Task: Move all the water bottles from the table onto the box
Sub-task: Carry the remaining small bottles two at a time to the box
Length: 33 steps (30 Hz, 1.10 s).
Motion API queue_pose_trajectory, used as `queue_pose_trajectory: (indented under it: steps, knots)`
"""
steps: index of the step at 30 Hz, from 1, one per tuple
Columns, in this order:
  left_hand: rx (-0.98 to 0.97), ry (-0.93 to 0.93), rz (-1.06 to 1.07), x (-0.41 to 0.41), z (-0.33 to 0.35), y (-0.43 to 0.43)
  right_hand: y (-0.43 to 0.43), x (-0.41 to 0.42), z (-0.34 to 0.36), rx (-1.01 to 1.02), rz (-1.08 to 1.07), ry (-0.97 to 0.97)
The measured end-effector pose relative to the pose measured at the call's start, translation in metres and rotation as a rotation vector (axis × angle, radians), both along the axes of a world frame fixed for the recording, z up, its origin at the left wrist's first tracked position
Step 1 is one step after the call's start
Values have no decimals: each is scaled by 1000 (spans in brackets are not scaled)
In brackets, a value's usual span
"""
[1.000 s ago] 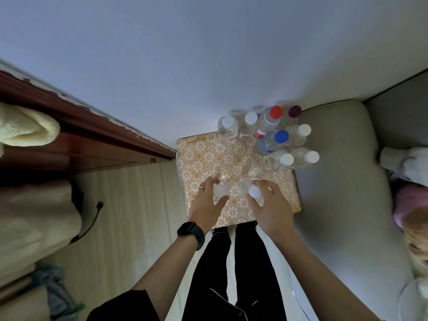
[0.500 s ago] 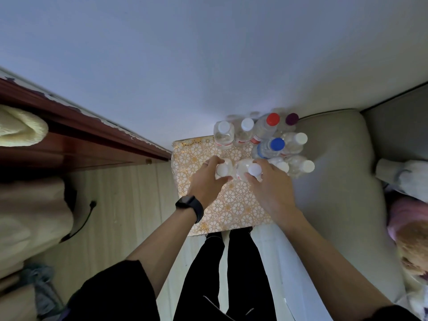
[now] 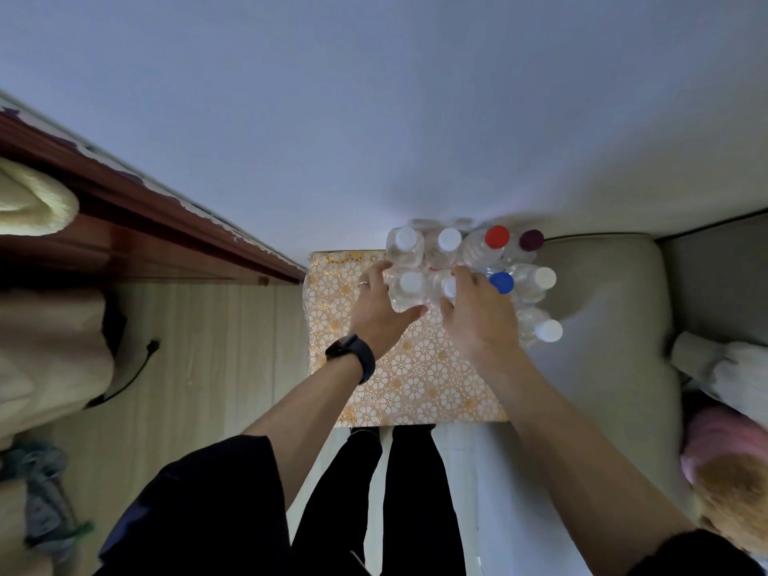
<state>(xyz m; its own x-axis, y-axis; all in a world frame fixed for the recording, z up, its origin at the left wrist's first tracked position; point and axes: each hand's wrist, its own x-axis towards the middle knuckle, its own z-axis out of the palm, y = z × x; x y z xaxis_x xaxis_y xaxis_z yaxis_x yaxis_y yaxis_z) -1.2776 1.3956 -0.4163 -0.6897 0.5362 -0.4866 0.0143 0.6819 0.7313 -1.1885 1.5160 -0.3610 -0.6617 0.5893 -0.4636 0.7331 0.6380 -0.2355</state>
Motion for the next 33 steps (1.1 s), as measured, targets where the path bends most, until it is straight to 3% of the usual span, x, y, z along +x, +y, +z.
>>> queue_pose_trajectory:
  steps: [6,22,33]
  knots:
    - [-114,-98,-35,-3,-2,11,-3,-13,-3,68,44,-145]
    - [-369,-69,-260,-8,28,12,-2,-9,0,-20,-68,-46]
    - [-276,182,-444,-28,187,-19,-20,48,156,-210,-166,211]
